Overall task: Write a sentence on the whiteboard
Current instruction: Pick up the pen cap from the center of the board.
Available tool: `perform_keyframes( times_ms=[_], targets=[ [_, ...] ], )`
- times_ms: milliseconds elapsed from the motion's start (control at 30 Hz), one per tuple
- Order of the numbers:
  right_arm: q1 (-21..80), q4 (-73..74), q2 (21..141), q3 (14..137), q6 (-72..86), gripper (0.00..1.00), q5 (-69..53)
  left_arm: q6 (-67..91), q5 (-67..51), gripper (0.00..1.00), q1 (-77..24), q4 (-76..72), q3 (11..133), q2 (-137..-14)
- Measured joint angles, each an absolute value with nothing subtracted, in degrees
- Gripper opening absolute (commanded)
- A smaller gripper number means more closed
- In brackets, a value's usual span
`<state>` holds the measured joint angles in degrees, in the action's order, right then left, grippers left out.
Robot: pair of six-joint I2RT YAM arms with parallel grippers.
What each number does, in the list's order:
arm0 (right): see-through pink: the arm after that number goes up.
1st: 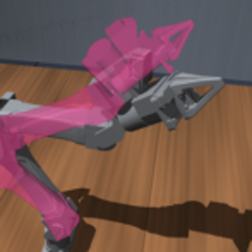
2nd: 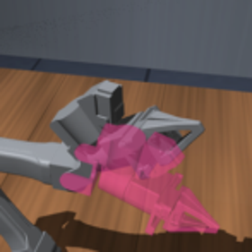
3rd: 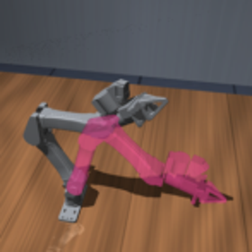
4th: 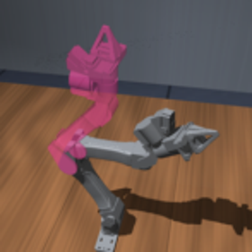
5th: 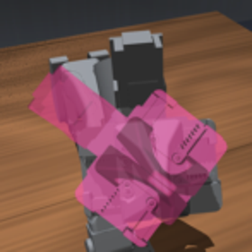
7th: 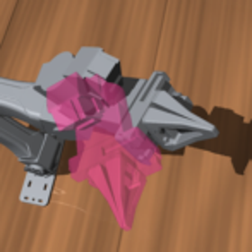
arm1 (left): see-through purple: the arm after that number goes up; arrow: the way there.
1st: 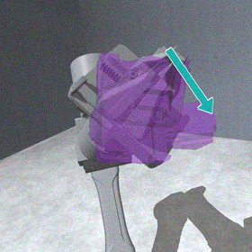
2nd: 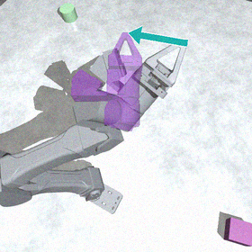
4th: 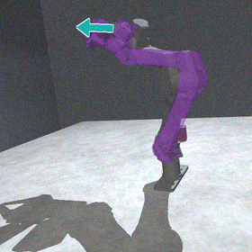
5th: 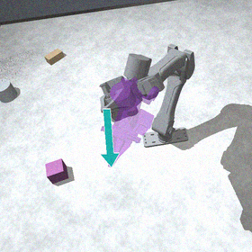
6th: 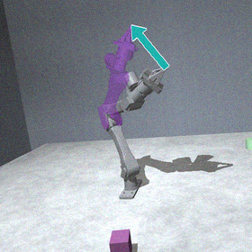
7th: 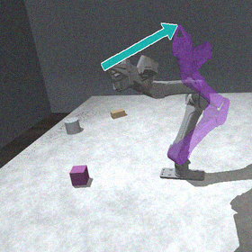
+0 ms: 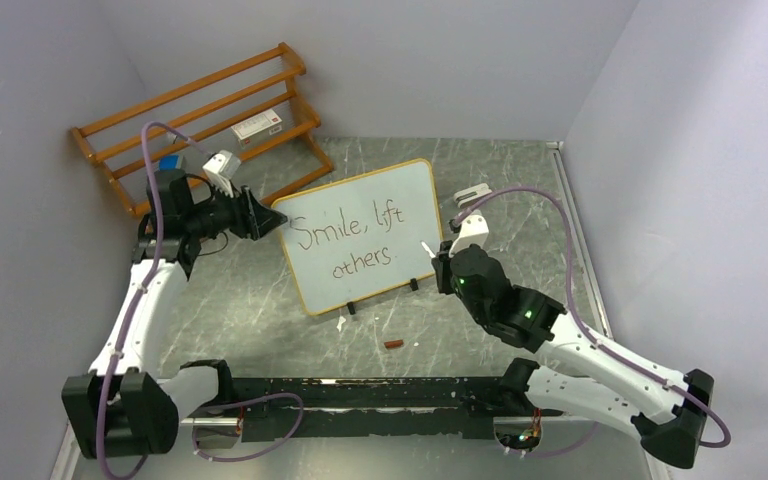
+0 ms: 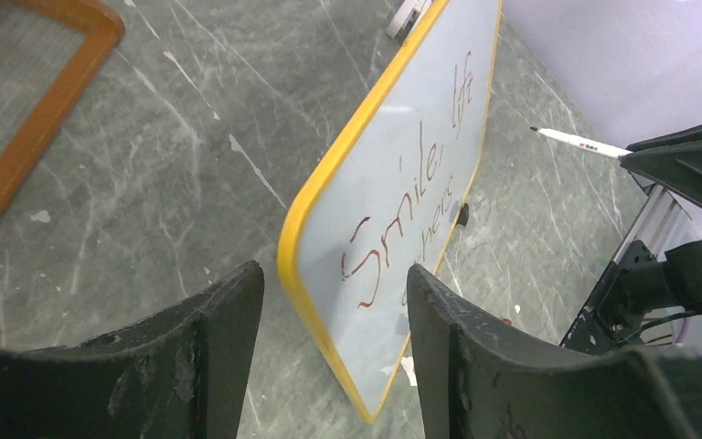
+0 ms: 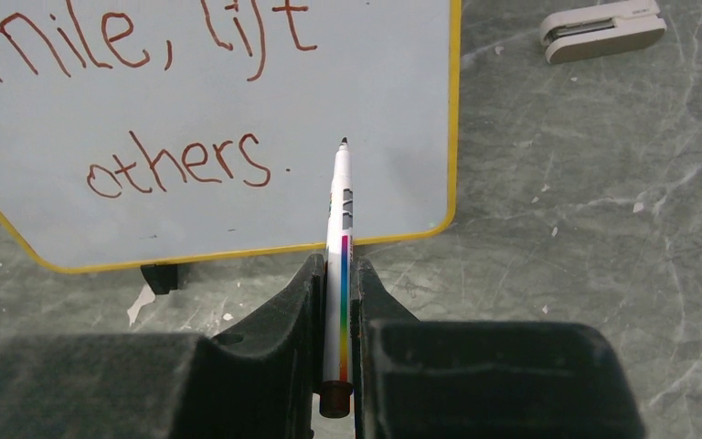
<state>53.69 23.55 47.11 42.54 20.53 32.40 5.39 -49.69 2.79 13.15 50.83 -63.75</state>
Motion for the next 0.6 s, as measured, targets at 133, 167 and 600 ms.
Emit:
perform_keyframes(
  times_ms=[133, 167, 600],
  targets=[
    [53.69, 23.75, 46.13, 42.65, 20.51, 0.0, 32.67, 5.28, -47.24, 0.63, 2.02, 14.72, 50.94, -58.96],
    [53.69, 23.88, 45.8, 42.65, 20.51, 0.0, 32.77, 5.1, -46.0, 0.63, 1.17, 15.51, 51.03, -57.8],
    [53.69, 24.67, 41.93, 42.65, 20.67, 0.0, 33.93, 3.33, -30.13, 0.61, -21.08, 24.6, 52.03, -50.17]
  ],
)
